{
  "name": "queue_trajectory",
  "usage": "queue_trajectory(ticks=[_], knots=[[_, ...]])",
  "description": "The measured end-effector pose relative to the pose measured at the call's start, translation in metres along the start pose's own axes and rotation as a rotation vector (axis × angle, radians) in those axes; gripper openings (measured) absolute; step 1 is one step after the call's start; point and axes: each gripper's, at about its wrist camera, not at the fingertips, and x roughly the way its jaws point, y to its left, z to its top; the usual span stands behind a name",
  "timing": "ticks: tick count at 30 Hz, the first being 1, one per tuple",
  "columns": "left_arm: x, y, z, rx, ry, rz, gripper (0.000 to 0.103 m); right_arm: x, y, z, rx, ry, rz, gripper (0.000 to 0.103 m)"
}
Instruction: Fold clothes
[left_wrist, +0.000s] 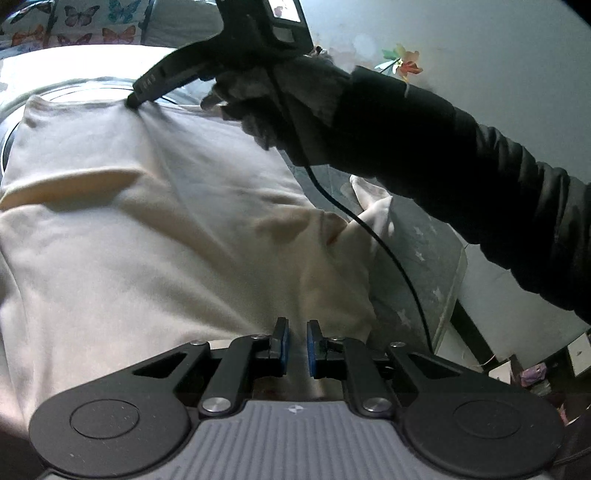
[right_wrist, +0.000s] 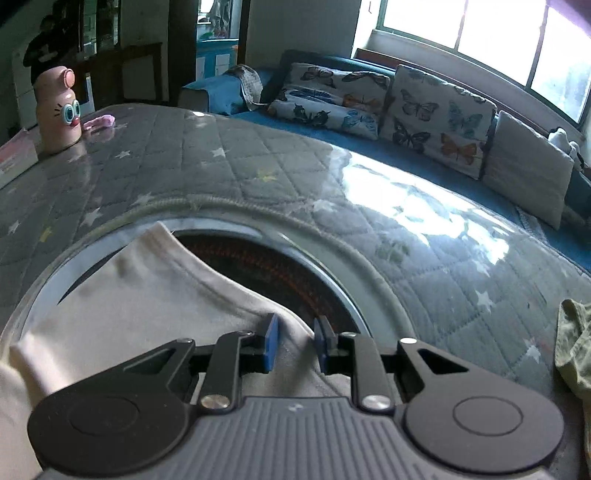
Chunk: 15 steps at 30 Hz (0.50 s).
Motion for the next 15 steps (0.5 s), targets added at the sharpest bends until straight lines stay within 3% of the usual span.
queue_trajectory(ticks=[9, 15], knots=[[-0.007, -0.003, 0.002, 0.0, -0.034, 0.027, 0.016, -0.007, 0.005, 0.007, 0.008, -0.012, 0.007, 0.022], [-0.04, 0.021, 0.018, -0.032, -0.144, 0.166, 0.022, -0.021, 0.038, 0.013, -0.095, -0.028, 0.099, 0.024]])
